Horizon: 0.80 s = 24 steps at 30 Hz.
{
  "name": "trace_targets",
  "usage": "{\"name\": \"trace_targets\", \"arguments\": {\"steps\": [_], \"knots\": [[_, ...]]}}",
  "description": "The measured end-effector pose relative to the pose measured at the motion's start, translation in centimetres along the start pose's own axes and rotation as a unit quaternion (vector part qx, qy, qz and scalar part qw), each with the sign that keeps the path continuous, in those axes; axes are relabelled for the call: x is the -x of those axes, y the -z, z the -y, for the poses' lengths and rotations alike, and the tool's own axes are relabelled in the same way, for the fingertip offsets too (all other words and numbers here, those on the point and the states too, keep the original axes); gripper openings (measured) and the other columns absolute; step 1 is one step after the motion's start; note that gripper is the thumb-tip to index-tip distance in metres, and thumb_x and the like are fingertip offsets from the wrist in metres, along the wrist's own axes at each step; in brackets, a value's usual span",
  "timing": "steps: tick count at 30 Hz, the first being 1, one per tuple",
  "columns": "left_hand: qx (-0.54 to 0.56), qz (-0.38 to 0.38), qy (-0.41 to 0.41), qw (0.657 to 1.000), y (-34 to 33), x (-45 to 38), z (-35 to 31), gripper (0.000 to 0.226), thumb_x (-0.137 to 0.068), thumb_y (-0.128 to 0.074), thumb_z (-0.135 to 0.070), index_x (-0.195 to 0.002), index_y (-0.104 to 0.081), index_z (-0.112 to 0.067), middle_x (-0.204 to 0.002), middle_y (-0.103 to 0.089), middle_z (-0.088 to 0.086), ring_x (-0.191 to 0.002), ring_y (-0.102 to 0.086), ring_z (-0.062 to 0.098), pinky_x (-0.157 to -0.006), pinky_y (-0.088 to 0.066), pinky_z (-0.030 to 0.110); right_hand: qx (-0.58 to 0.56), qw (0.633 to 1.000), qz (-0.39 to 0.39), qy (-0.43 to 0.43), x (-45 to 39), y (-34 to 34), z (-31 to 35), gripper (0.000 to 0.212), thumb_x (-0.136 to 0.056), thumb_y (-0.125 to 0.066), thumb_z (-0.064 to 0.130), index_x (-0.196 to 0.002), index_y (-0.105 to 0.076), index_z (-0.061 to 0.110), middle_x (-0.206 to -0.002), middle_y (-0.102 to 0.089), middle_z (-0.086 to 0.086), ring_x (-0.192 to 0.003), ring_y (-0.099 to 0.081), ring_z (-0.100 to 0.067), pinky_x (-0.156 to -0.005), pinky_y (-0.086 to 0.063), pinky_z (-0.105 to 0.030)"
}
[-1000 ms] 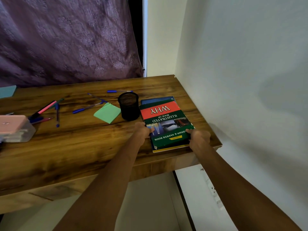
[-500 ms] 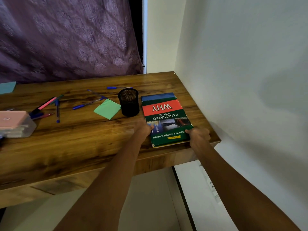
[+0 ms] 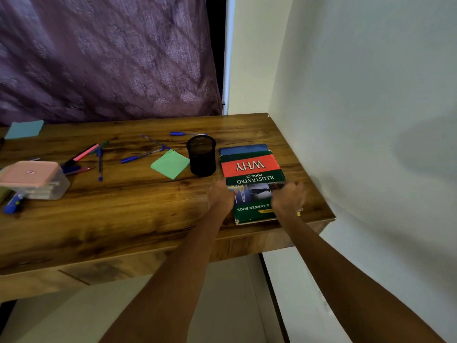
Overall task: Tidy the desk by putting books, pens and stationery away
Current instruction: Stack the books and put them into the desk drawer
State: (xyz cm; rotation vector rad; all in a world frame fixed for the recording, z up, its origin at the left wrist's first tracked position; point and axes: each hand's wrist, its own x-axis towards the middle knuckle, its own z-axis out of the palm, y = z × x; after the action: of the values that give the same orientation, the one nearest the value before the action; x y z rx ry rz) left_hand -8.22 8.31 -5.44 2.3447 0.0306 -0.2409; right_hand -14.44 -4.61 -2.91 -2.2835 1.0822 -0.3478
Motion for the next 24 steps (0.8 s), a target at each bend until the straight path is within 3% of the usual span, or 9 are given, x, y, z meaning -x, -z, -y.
{"name": "trace_targets", "arguments": {"steps": [3,7,12,16,24], "knots": [[-0.083,-0.077,-0.074,0.991,1.5,0.7,0.5,0.058,-0.092,-0.056,-0.036,-0.143,-0.035,-0.018,-0.140,-0.041,0.011,-0.128,-0.038,0.028,-0.103,-0.037,0.038,-0.087,0.990,0.053,0.098,1.5,-1.6,2.4,0.038,-0.093,-0.057,0.018,-0.128,-0.050,0.006,-0.130,-0.048,-0.012,-0.122,-0.047,-0.025,-0.100,-0.042,-0.039],[-0.087,-0.140,-0.102,0.981,5.6,1.5,2.4,0.062,-0.095,-0.049,-0.038,-0.149,-0.024,-0.021,-0.146,-0.035,0.008,-0.134,-0.030,0.027,-0.107,-0.031,0.039,-0.109,0.966,0.101,0.210,4.5,-3.4,6.7,0.034,-0.097,-0.048,0.015,-0.128,-0.050,0.002,-0.128,-0.052,-0.016,-0.121,-0.047,-0.030,-0.098,-0.036,-0.033],[-0.110,-0.210,-0.065,0.969,14.0,2.6,7.0,0.062,-0.095,-0.050,-0.038,-0.149,-0.024,-0.022,-0.150,-0.028,0.010,-0.138,-0.024,0.029,-0.111,-0.027,0.041,-0.095,0.936,0.154,0.302,10.7,-5.3,13.8,0.044,-0.098,-0.047,0.018,-0.139,-0.040,0.003,-0.142,-0.043,-0.013,-0.132,-0.040,-0.027,-0.106,-0.034,-0.033],[-0.140,-0.252,-0.023,0.957,22.1,4.2,12.9,0.062,-0.095,-0.049,-0.032,-0.150,-0.024,-0.021,-0.155,-0.021,0.014,-0.144,-0.014,0.033,-0.116,-0.014,0.041,-0.100,0.911,0.186,0.354,17.7,-7.8,20.0,0.048,-0.099,-0.046,0.017,-0.144,-0.033,0.007,-0.148,-0.036,-0.009,-0.137,-0.034,-0.025,-0.109,-0.032,-0.034],[-0.156,-0.306,0.058,0.937,35.8,6.2,24.0,0.061,-0.097,-0.043,-0.039,-0.151,-0.018,-0.023,-0.158,-0.012,0.015,-0.147,-0.005,0.033,-0.119,-0.010,0.042,-0.137,0.884,0.220,0.390,30.1,-14.7,31.2,0.047,-0.098,-0.045,0.016,-0.144,-0.035,0.008,-0.151,-0.033,-0.010,-0.139,-0.034,-0.025,-0.114,-0.031,-0.038]]}}
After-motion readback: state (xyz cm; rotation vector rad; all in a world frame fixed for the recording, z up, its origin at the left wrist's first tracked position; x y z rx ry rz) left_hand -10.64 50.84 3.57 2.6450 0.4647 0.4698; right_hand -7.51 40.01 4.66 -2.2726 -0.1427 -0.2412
